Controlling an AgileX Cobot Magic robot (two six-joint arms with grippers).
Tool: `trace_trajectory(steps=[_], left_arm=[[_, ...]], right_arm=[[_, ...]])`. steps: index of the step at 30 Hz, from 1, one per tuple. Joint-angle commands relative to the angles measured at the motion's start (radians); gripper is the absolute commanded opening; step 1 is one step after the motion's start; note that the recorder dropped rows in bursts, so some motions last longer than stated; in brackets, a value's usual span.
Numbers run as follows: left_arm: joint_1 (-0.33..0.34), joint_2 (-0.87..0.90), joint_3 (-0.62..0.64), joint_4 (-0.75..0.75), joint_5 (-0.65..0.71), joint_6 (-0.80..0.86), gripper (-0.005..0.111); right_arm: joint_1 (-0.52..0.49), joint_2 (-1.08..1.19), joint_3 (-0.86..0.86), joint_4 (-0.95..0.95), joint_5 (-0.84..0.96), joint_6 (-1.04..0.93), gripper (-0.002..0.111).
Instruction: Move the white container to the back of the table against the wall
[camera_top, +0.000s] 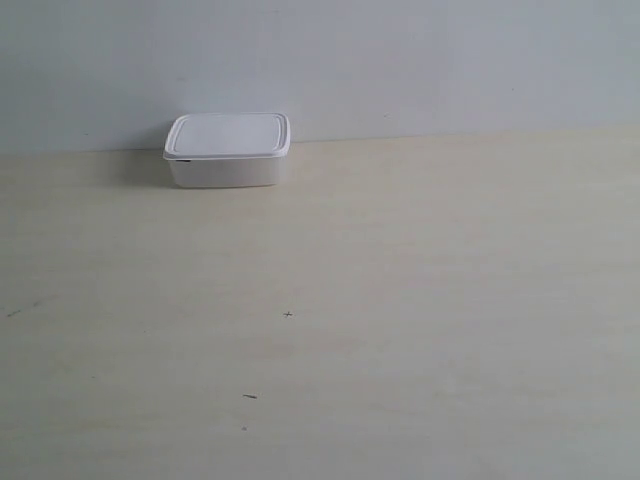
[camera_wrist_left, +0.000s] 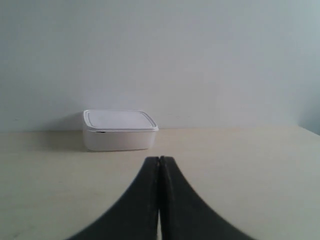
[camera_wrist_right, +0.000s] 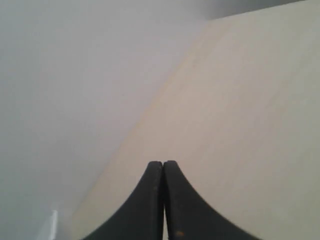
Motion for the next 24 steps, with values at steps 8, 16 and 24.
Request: trace_trajectory(steps=[8,16,24], left_arm=[[-0.007,-0.005,-0.001,-0.010,0.024,0.005,0.000],[-0.003,-0.005,-0.001,-0.010,0.020,0.005,0.000],[-0.003,-0.005,-0.001,-0.010,0.015,0.005,0.000]], right_arm=[[-0.009,-0.006,-0.065,0.477,-0.055,-0.001,0.000],[-0.009,-0.006,-0.049,0.639,-0.058,-0.001,0.000],[-0.009,-0.006,0.006,0.643,-0.056,-0.001,0.000]])
